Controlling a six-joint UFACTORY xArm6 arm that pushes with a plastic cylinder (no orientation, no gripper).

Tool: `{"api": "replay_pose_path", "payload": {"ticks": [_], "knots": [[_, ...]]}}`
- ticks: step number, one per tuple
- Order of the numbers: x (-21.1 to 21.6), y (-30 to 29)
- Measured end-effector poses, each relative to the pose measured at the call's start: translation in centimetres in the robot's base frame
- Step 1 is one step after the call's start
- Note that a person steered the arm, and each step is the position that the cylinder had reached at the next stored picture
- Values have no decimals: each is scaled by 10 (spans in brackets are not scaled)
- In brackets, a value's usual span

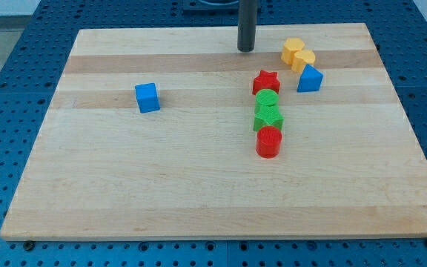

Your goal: Push the triangle into the green circle

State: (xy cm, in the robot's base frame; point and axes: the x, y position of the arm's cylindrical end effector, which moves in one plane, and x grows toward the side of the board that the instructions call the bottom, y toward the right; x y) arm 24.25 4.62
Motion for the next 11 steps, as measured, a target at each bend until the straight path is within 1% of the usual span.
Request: {"api": "replay_pose_path", "payload": {"ticks": [1, 2, 3, 4, 5, 9, 11], "knots": [[-6, 38], [-6, 111], [5, 153], [44, 153], [74, 152], [137, 75], [176, 68]]}}
